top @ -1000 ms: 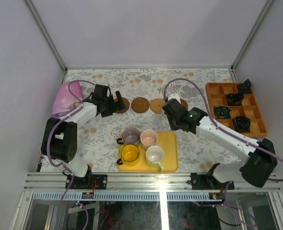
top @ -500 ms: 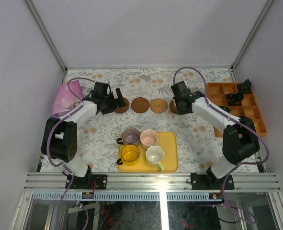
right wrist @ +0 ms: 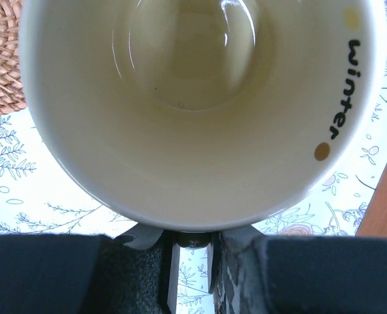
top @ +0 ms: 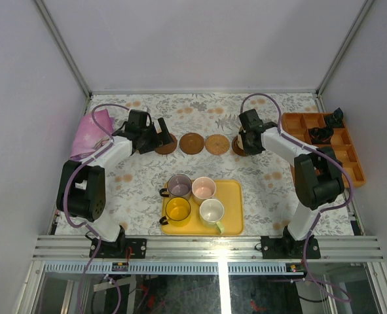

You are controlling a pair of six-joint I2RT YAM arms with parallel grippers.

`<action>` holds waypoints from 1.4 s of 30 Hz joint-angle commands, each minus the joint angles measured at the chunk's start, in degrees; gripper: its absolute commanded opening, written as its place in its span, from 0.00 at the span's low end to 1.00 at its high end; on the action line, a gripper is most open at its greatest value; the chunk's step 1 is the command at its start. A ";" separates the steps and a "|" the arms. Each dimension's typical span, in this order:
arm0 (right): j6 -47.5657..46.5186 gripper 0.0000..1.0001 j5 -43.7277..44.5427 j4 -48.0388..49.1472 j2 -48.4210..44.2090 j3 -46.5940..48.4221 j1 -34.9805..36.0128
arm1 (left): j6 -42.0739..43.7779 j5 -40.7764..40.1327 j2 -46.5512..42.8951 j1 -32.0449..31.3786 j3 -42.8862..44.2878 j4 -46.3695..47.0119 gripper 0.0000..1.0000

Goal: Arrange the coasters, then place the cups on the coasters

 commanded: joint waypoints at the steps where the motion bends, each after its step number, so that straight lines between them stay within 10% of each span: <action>1: -0.25 0.00 -0.91 5.43 -0.53 3.89 -0.79 | -0.16 -0.43 0.59 -0.34 1.95 1.54 1.00; 42: 2.07 0.01 -1.02 0.85 0.16 2.07 -1.12 | -1.38 -0.03 1.64 -0.32 1.83 1.53 1.00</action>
